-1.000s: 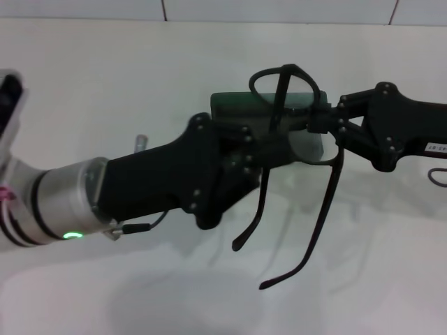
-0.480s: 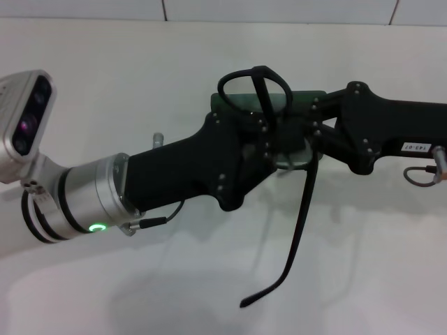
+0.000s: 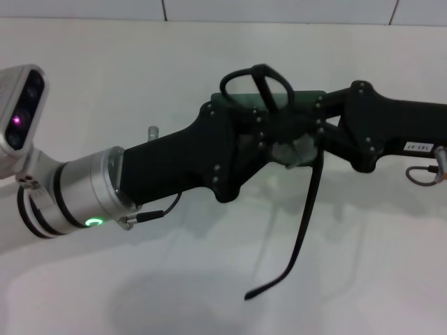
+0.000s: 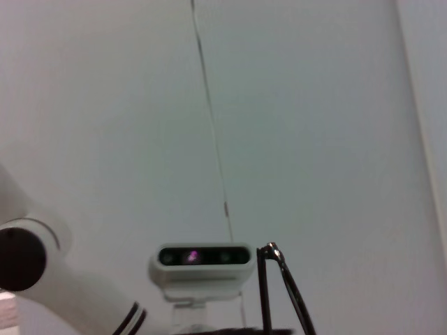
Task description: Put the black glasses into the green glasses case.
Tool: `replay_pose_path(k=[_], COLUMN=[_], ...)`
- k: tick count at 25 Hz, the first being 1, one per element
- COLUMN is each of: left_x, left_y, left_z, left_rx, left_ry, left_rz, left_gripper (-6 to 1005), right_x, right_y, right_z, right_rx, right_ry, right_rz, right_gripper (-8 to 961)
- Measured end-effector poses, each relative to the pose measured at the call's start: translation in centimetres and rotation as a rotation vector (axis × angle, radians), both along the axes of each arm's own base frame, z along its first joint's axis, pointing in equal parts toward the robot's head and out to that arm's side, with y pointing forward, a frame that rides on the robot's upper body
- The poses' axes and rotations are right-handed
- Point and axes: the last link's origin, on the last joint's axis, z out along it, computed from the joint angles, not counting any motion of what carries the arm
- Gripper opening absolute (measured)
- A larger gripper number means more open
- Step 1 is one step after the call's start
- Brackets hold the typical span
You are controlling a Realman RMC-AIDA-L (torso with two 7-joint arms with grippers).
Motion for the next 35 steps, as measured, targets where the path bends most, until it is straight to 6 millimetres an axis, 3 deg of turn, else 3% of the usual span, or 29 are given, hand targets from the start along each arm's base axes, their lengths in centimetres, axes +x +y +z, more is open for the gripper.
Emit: replay_pose_path(k=[7, 13, 17, 23, 28, 35], left_x=[-0.3, -1.4, -0.5, 1.8, 2.1, 1.2], left_y=[-0.8, -1.2, -1.7, -2.4, -2.3, -1.8], left_z=[0.2, -0.3, -1.3, -1.9, -1.1, 0.0], left_rx=[-0.022, -0.019, -0.082, -0.13, -0.038, 0.051], left_ry=[0.008, 0.053, 0.092, 0.07, -0.031, -0.104], left_rz=[-0.035, -0.002, -0.088, -0.255, -0.217, -0.097], left_gripper=[42, 43, 43, 44, 45, 45], right_x=[0.5, -0.3, -1.1, -2.6, -2.7, -2.1], right_y=[0.2, -0.9, -1.1, 0.0, 0.1, -0.1], right_z=[1.7, 5.5, 6.8, 3.2, -0.6, -1.8], right_rx=[0.082, 0.127, 0.18, 0.207, 0.156, 0.14], right_ry=[0.097, 0.296, 0.388, 0.318, 0.177, 0.115], right_rz=[-0.038, 0.052, 0.104, 0.129, 0.141, 0.121], right_gripper=[54, 54, 54, 54, 53, 53])
